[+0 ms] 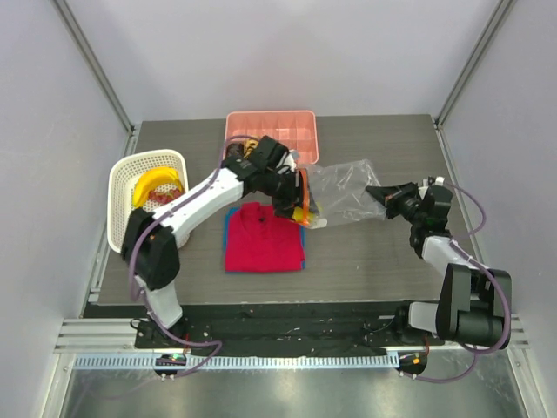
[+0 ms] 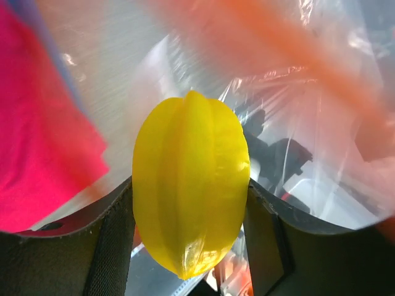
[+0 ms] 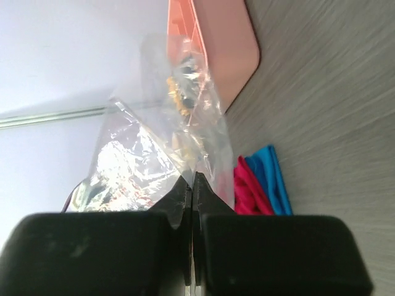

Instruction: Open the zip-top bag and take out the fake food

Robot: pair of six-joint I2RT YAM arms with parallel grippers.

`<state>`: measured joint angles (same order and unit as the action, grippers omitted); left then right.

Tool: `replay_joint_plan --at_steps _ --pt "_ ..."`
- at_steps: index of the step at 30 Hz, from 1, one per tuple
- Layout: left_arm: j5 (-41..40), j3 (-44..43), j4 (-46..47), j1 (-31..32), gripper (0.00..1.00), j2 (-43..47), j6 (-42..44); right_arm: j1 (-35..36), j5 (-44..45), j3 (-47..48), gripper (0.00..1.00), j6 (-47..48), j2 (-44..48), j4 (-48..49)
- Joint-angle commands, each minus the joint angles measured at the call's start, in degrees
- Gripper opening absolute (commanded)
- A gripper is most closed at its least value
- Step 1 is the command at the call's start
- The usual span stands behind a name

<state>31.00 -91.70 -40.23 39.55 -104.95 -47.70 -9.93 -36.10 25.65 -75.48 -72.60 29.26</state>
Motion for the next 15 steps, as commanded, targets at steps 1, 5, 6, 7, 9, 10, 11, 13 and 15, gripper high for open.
replay_joint_plan --at_steps 1,5,6,7,9,10,11,13,15 --pt "-5.9 6.0 -2.0 -4.7 0.0 10.2 3.3 -2.7 1.1 1.3 0.01 8.3 -0.4 -10.7" --pt "-7.5 9.0 -5.4 -9.3 0.0 14.3 4.2 -2.9 -0.2 5.5 0.01 13.8 -2.0 -17.9" --pt "-8.1 9.3 -6.6 -9.9 0.0 14.8 4.7 -2.9 0.3 7.9 0.01 15.4 -2.0 -19.8" --pt "-9.5 9.3 -8.3 -10.5 0.0 15.5 5.8 -2.9 1.0 9.1 0.01 16.7 -2.2 -24.5" --pt "-15.9 9.6 -11.2 -12.6 0.0 19.1 6.5 -2.9 3.1 12.1 0.01 20.0 -2.6 -27.6" --pt "-17.6 9.9 -11.7 -13.7 0.0 20.6 7.1 -2.9 4.3 13.3 0.01 21.5 -2.8 -32.3" --pt "-22.7 10.0 -12.3 -15.8 0.0 22.1 7.5 -2.9 5.7 14.9 0.01 22.9 -3.2 -35.3" --pt "-27.5 9.1 -14.1 -18.7 0.0 25.6 9.1 -2.7 9.1 19.9 0.01 27.0 -4.4 -40.4" --pt "-37.9 8.7 -15.9 -23.4 0.0 27.9 11.4 -1.4 12.2 27.6 0.01 30.8 -8.1 -52.3"
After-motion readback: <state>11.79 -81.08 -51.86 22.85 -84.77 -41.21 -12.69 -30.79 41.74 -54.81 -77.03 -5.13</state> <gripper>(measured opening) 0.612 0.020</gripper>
